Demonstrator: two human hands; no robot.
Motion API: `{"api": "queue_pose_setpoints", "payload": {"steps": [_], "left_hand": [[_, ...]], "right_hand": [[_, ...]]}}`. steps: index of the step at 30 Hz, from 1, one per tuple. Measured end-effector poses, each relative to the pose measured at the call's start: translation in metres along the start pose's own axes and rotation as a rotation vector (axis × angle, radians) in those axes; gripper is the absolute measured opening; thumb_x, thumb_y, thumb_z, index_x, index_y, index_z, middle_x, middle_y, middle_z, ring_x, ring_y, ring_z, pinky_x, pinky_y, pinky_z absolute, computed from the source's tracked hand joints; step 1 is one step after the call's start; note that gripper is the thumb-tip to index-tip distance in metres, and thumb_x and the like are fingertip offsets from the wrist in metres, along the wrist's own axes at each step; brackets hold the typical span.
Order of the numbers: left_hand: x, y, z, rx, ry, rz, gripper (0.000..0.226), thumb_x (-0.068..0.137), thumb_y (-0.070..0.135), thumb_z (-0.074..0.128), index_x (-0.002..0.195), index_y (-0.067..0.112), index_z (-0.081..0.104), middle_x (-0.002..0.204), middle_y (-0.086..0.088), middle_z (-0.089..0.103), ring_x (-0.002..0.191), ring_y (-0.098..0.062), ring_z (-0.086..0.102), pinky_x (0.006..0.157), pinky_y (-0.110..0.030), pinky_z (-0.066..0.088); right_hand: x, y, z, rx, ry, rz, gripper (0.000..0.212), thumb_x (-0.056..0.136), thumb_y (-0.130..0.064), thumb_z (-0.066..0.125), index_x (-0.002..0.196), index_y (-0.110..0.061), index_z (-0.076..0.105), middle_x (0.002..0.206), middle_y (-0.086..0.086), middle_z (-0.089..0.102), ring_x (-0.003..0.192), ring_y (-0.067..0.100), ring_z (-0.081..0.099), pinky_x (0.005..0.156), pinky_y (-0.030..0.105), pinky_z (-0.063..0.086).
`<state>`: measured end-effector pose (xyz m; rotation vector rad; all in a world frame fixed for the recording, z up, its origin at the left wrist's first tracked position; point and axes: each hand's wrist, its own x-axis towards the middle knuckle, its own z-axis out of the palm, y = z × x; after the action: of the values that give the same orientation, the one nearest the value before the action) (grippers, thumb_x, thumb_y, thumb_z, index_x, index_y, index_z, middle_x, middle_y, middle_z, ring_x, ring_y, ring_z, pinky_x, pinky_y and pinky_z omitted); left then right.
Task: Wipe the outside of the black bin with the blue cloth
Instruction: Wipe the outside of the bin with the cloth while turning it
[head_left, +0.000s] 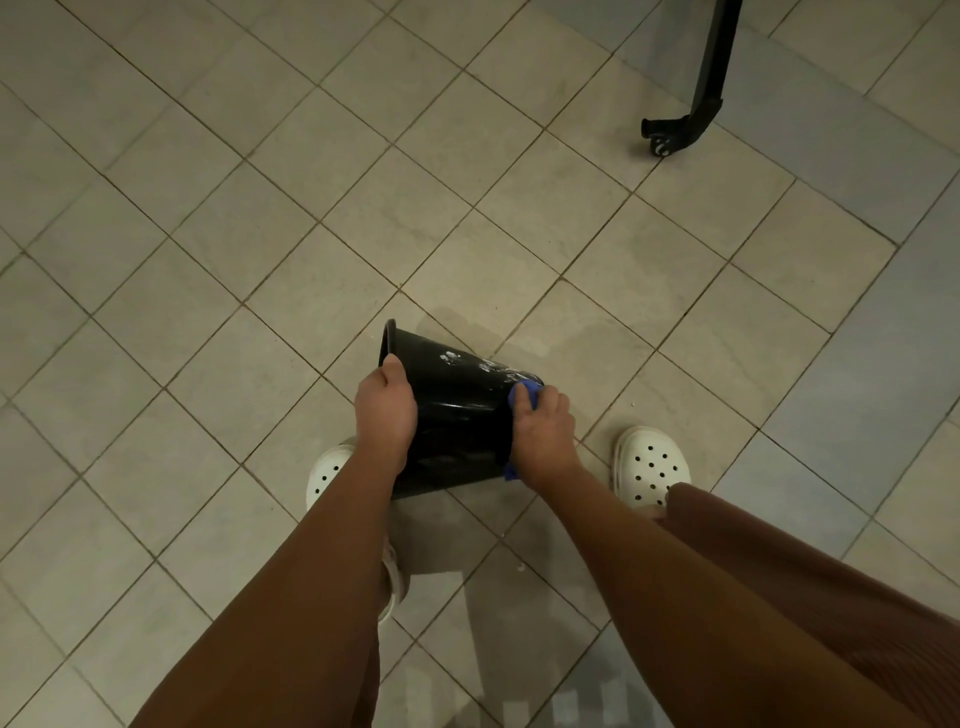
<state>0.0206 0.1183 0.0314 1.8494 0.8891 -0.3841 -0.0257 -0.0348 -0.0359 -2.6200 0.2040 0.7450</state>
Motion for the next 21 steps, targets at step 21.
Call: {"api": "queue_pose_setpoints", "payload": {"steps": [21], "left_hand": [[0.000,-0.004,-0.004,0.035,0.028,0.052,0.048,0.105,0.041,0.030,0.091,0.007,0.061,0.094,-0.023,0.064,0.094,-0.036,0.063,0.088,-0.048,0.052]], "right_hand": [[0.005,-0.033,-0.012,-0.088,-0.148,0.253,0.083,0.071,-0.024,0.077,0.135,0.000,0.030,0.129,0.020,0.034,0.115,0.032,0.039,0.095,0.038,0.040]]}}
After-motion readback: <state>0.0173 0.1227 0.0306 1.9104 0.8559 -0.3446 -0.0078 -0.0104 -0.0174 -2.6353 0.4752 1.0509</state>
